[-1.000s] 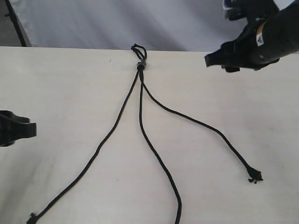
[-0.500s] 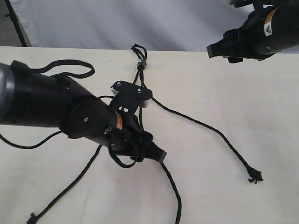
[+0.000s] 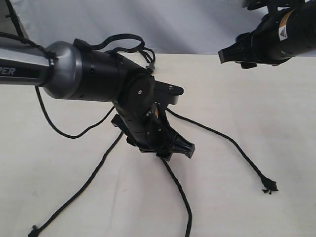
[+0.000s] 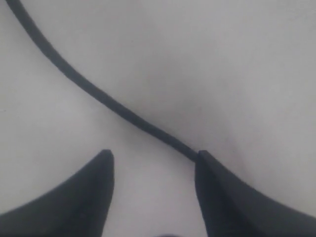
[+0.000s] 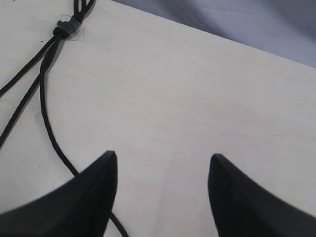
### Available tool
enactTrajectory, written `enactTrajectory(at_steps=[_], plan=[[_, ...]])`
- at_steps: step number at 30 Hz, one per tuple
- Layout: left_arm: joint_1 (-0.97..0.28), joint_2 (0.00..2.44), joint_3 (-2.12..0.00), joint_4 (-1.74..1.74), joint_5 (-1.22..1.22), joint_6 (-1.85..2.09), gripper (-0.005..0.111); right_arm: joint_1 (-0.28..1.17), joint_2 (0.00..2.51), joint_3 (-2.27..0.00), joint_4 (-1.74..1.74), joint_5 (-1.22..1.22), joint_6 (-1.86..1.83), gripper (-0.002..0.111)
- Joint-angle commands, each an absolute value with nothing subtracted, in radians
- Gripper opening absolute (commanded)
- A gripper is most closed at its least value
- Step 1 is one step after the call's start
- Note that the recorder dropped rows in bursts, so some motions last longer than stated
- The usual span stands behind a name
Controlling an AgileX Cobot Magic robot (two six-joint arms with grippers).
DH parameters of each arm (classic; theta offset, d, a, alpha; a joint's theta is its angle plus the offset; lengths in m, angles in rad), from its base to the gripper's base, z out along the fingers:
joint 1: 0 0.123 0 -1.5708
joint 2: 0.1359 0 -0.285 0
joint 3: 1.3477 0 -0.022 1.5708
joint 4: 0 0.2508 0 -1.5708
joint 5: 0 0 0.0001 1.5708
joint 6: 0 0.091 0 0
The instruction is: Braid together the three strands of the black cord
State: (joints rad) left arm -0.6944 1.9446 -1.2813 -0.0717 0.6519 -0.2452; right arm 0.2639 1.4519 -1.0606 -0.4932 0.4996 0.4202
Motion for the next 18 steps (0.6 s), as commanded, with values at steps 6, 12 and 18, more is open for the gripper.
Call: enactTrajectory(at_steps=[6,12,18], plan=[[-0.696,2.069,-1.419,-0.063,0.758,-0.308,0.049,0.259,1.450,-1.056,-0.497,0.485,0.421,0.053],[-0.696,2.128,-1.440,-0.023,0.793,-0.326,0.049,0.259,1.450,-1.056,-0.497,0.472,0.421,0.053],[-0.696,2.133,-1.440,-0.023,0.789,-0.324,0.049,0.259,1.450,-1.056,-0.497,0.472,0.426,0.053]])
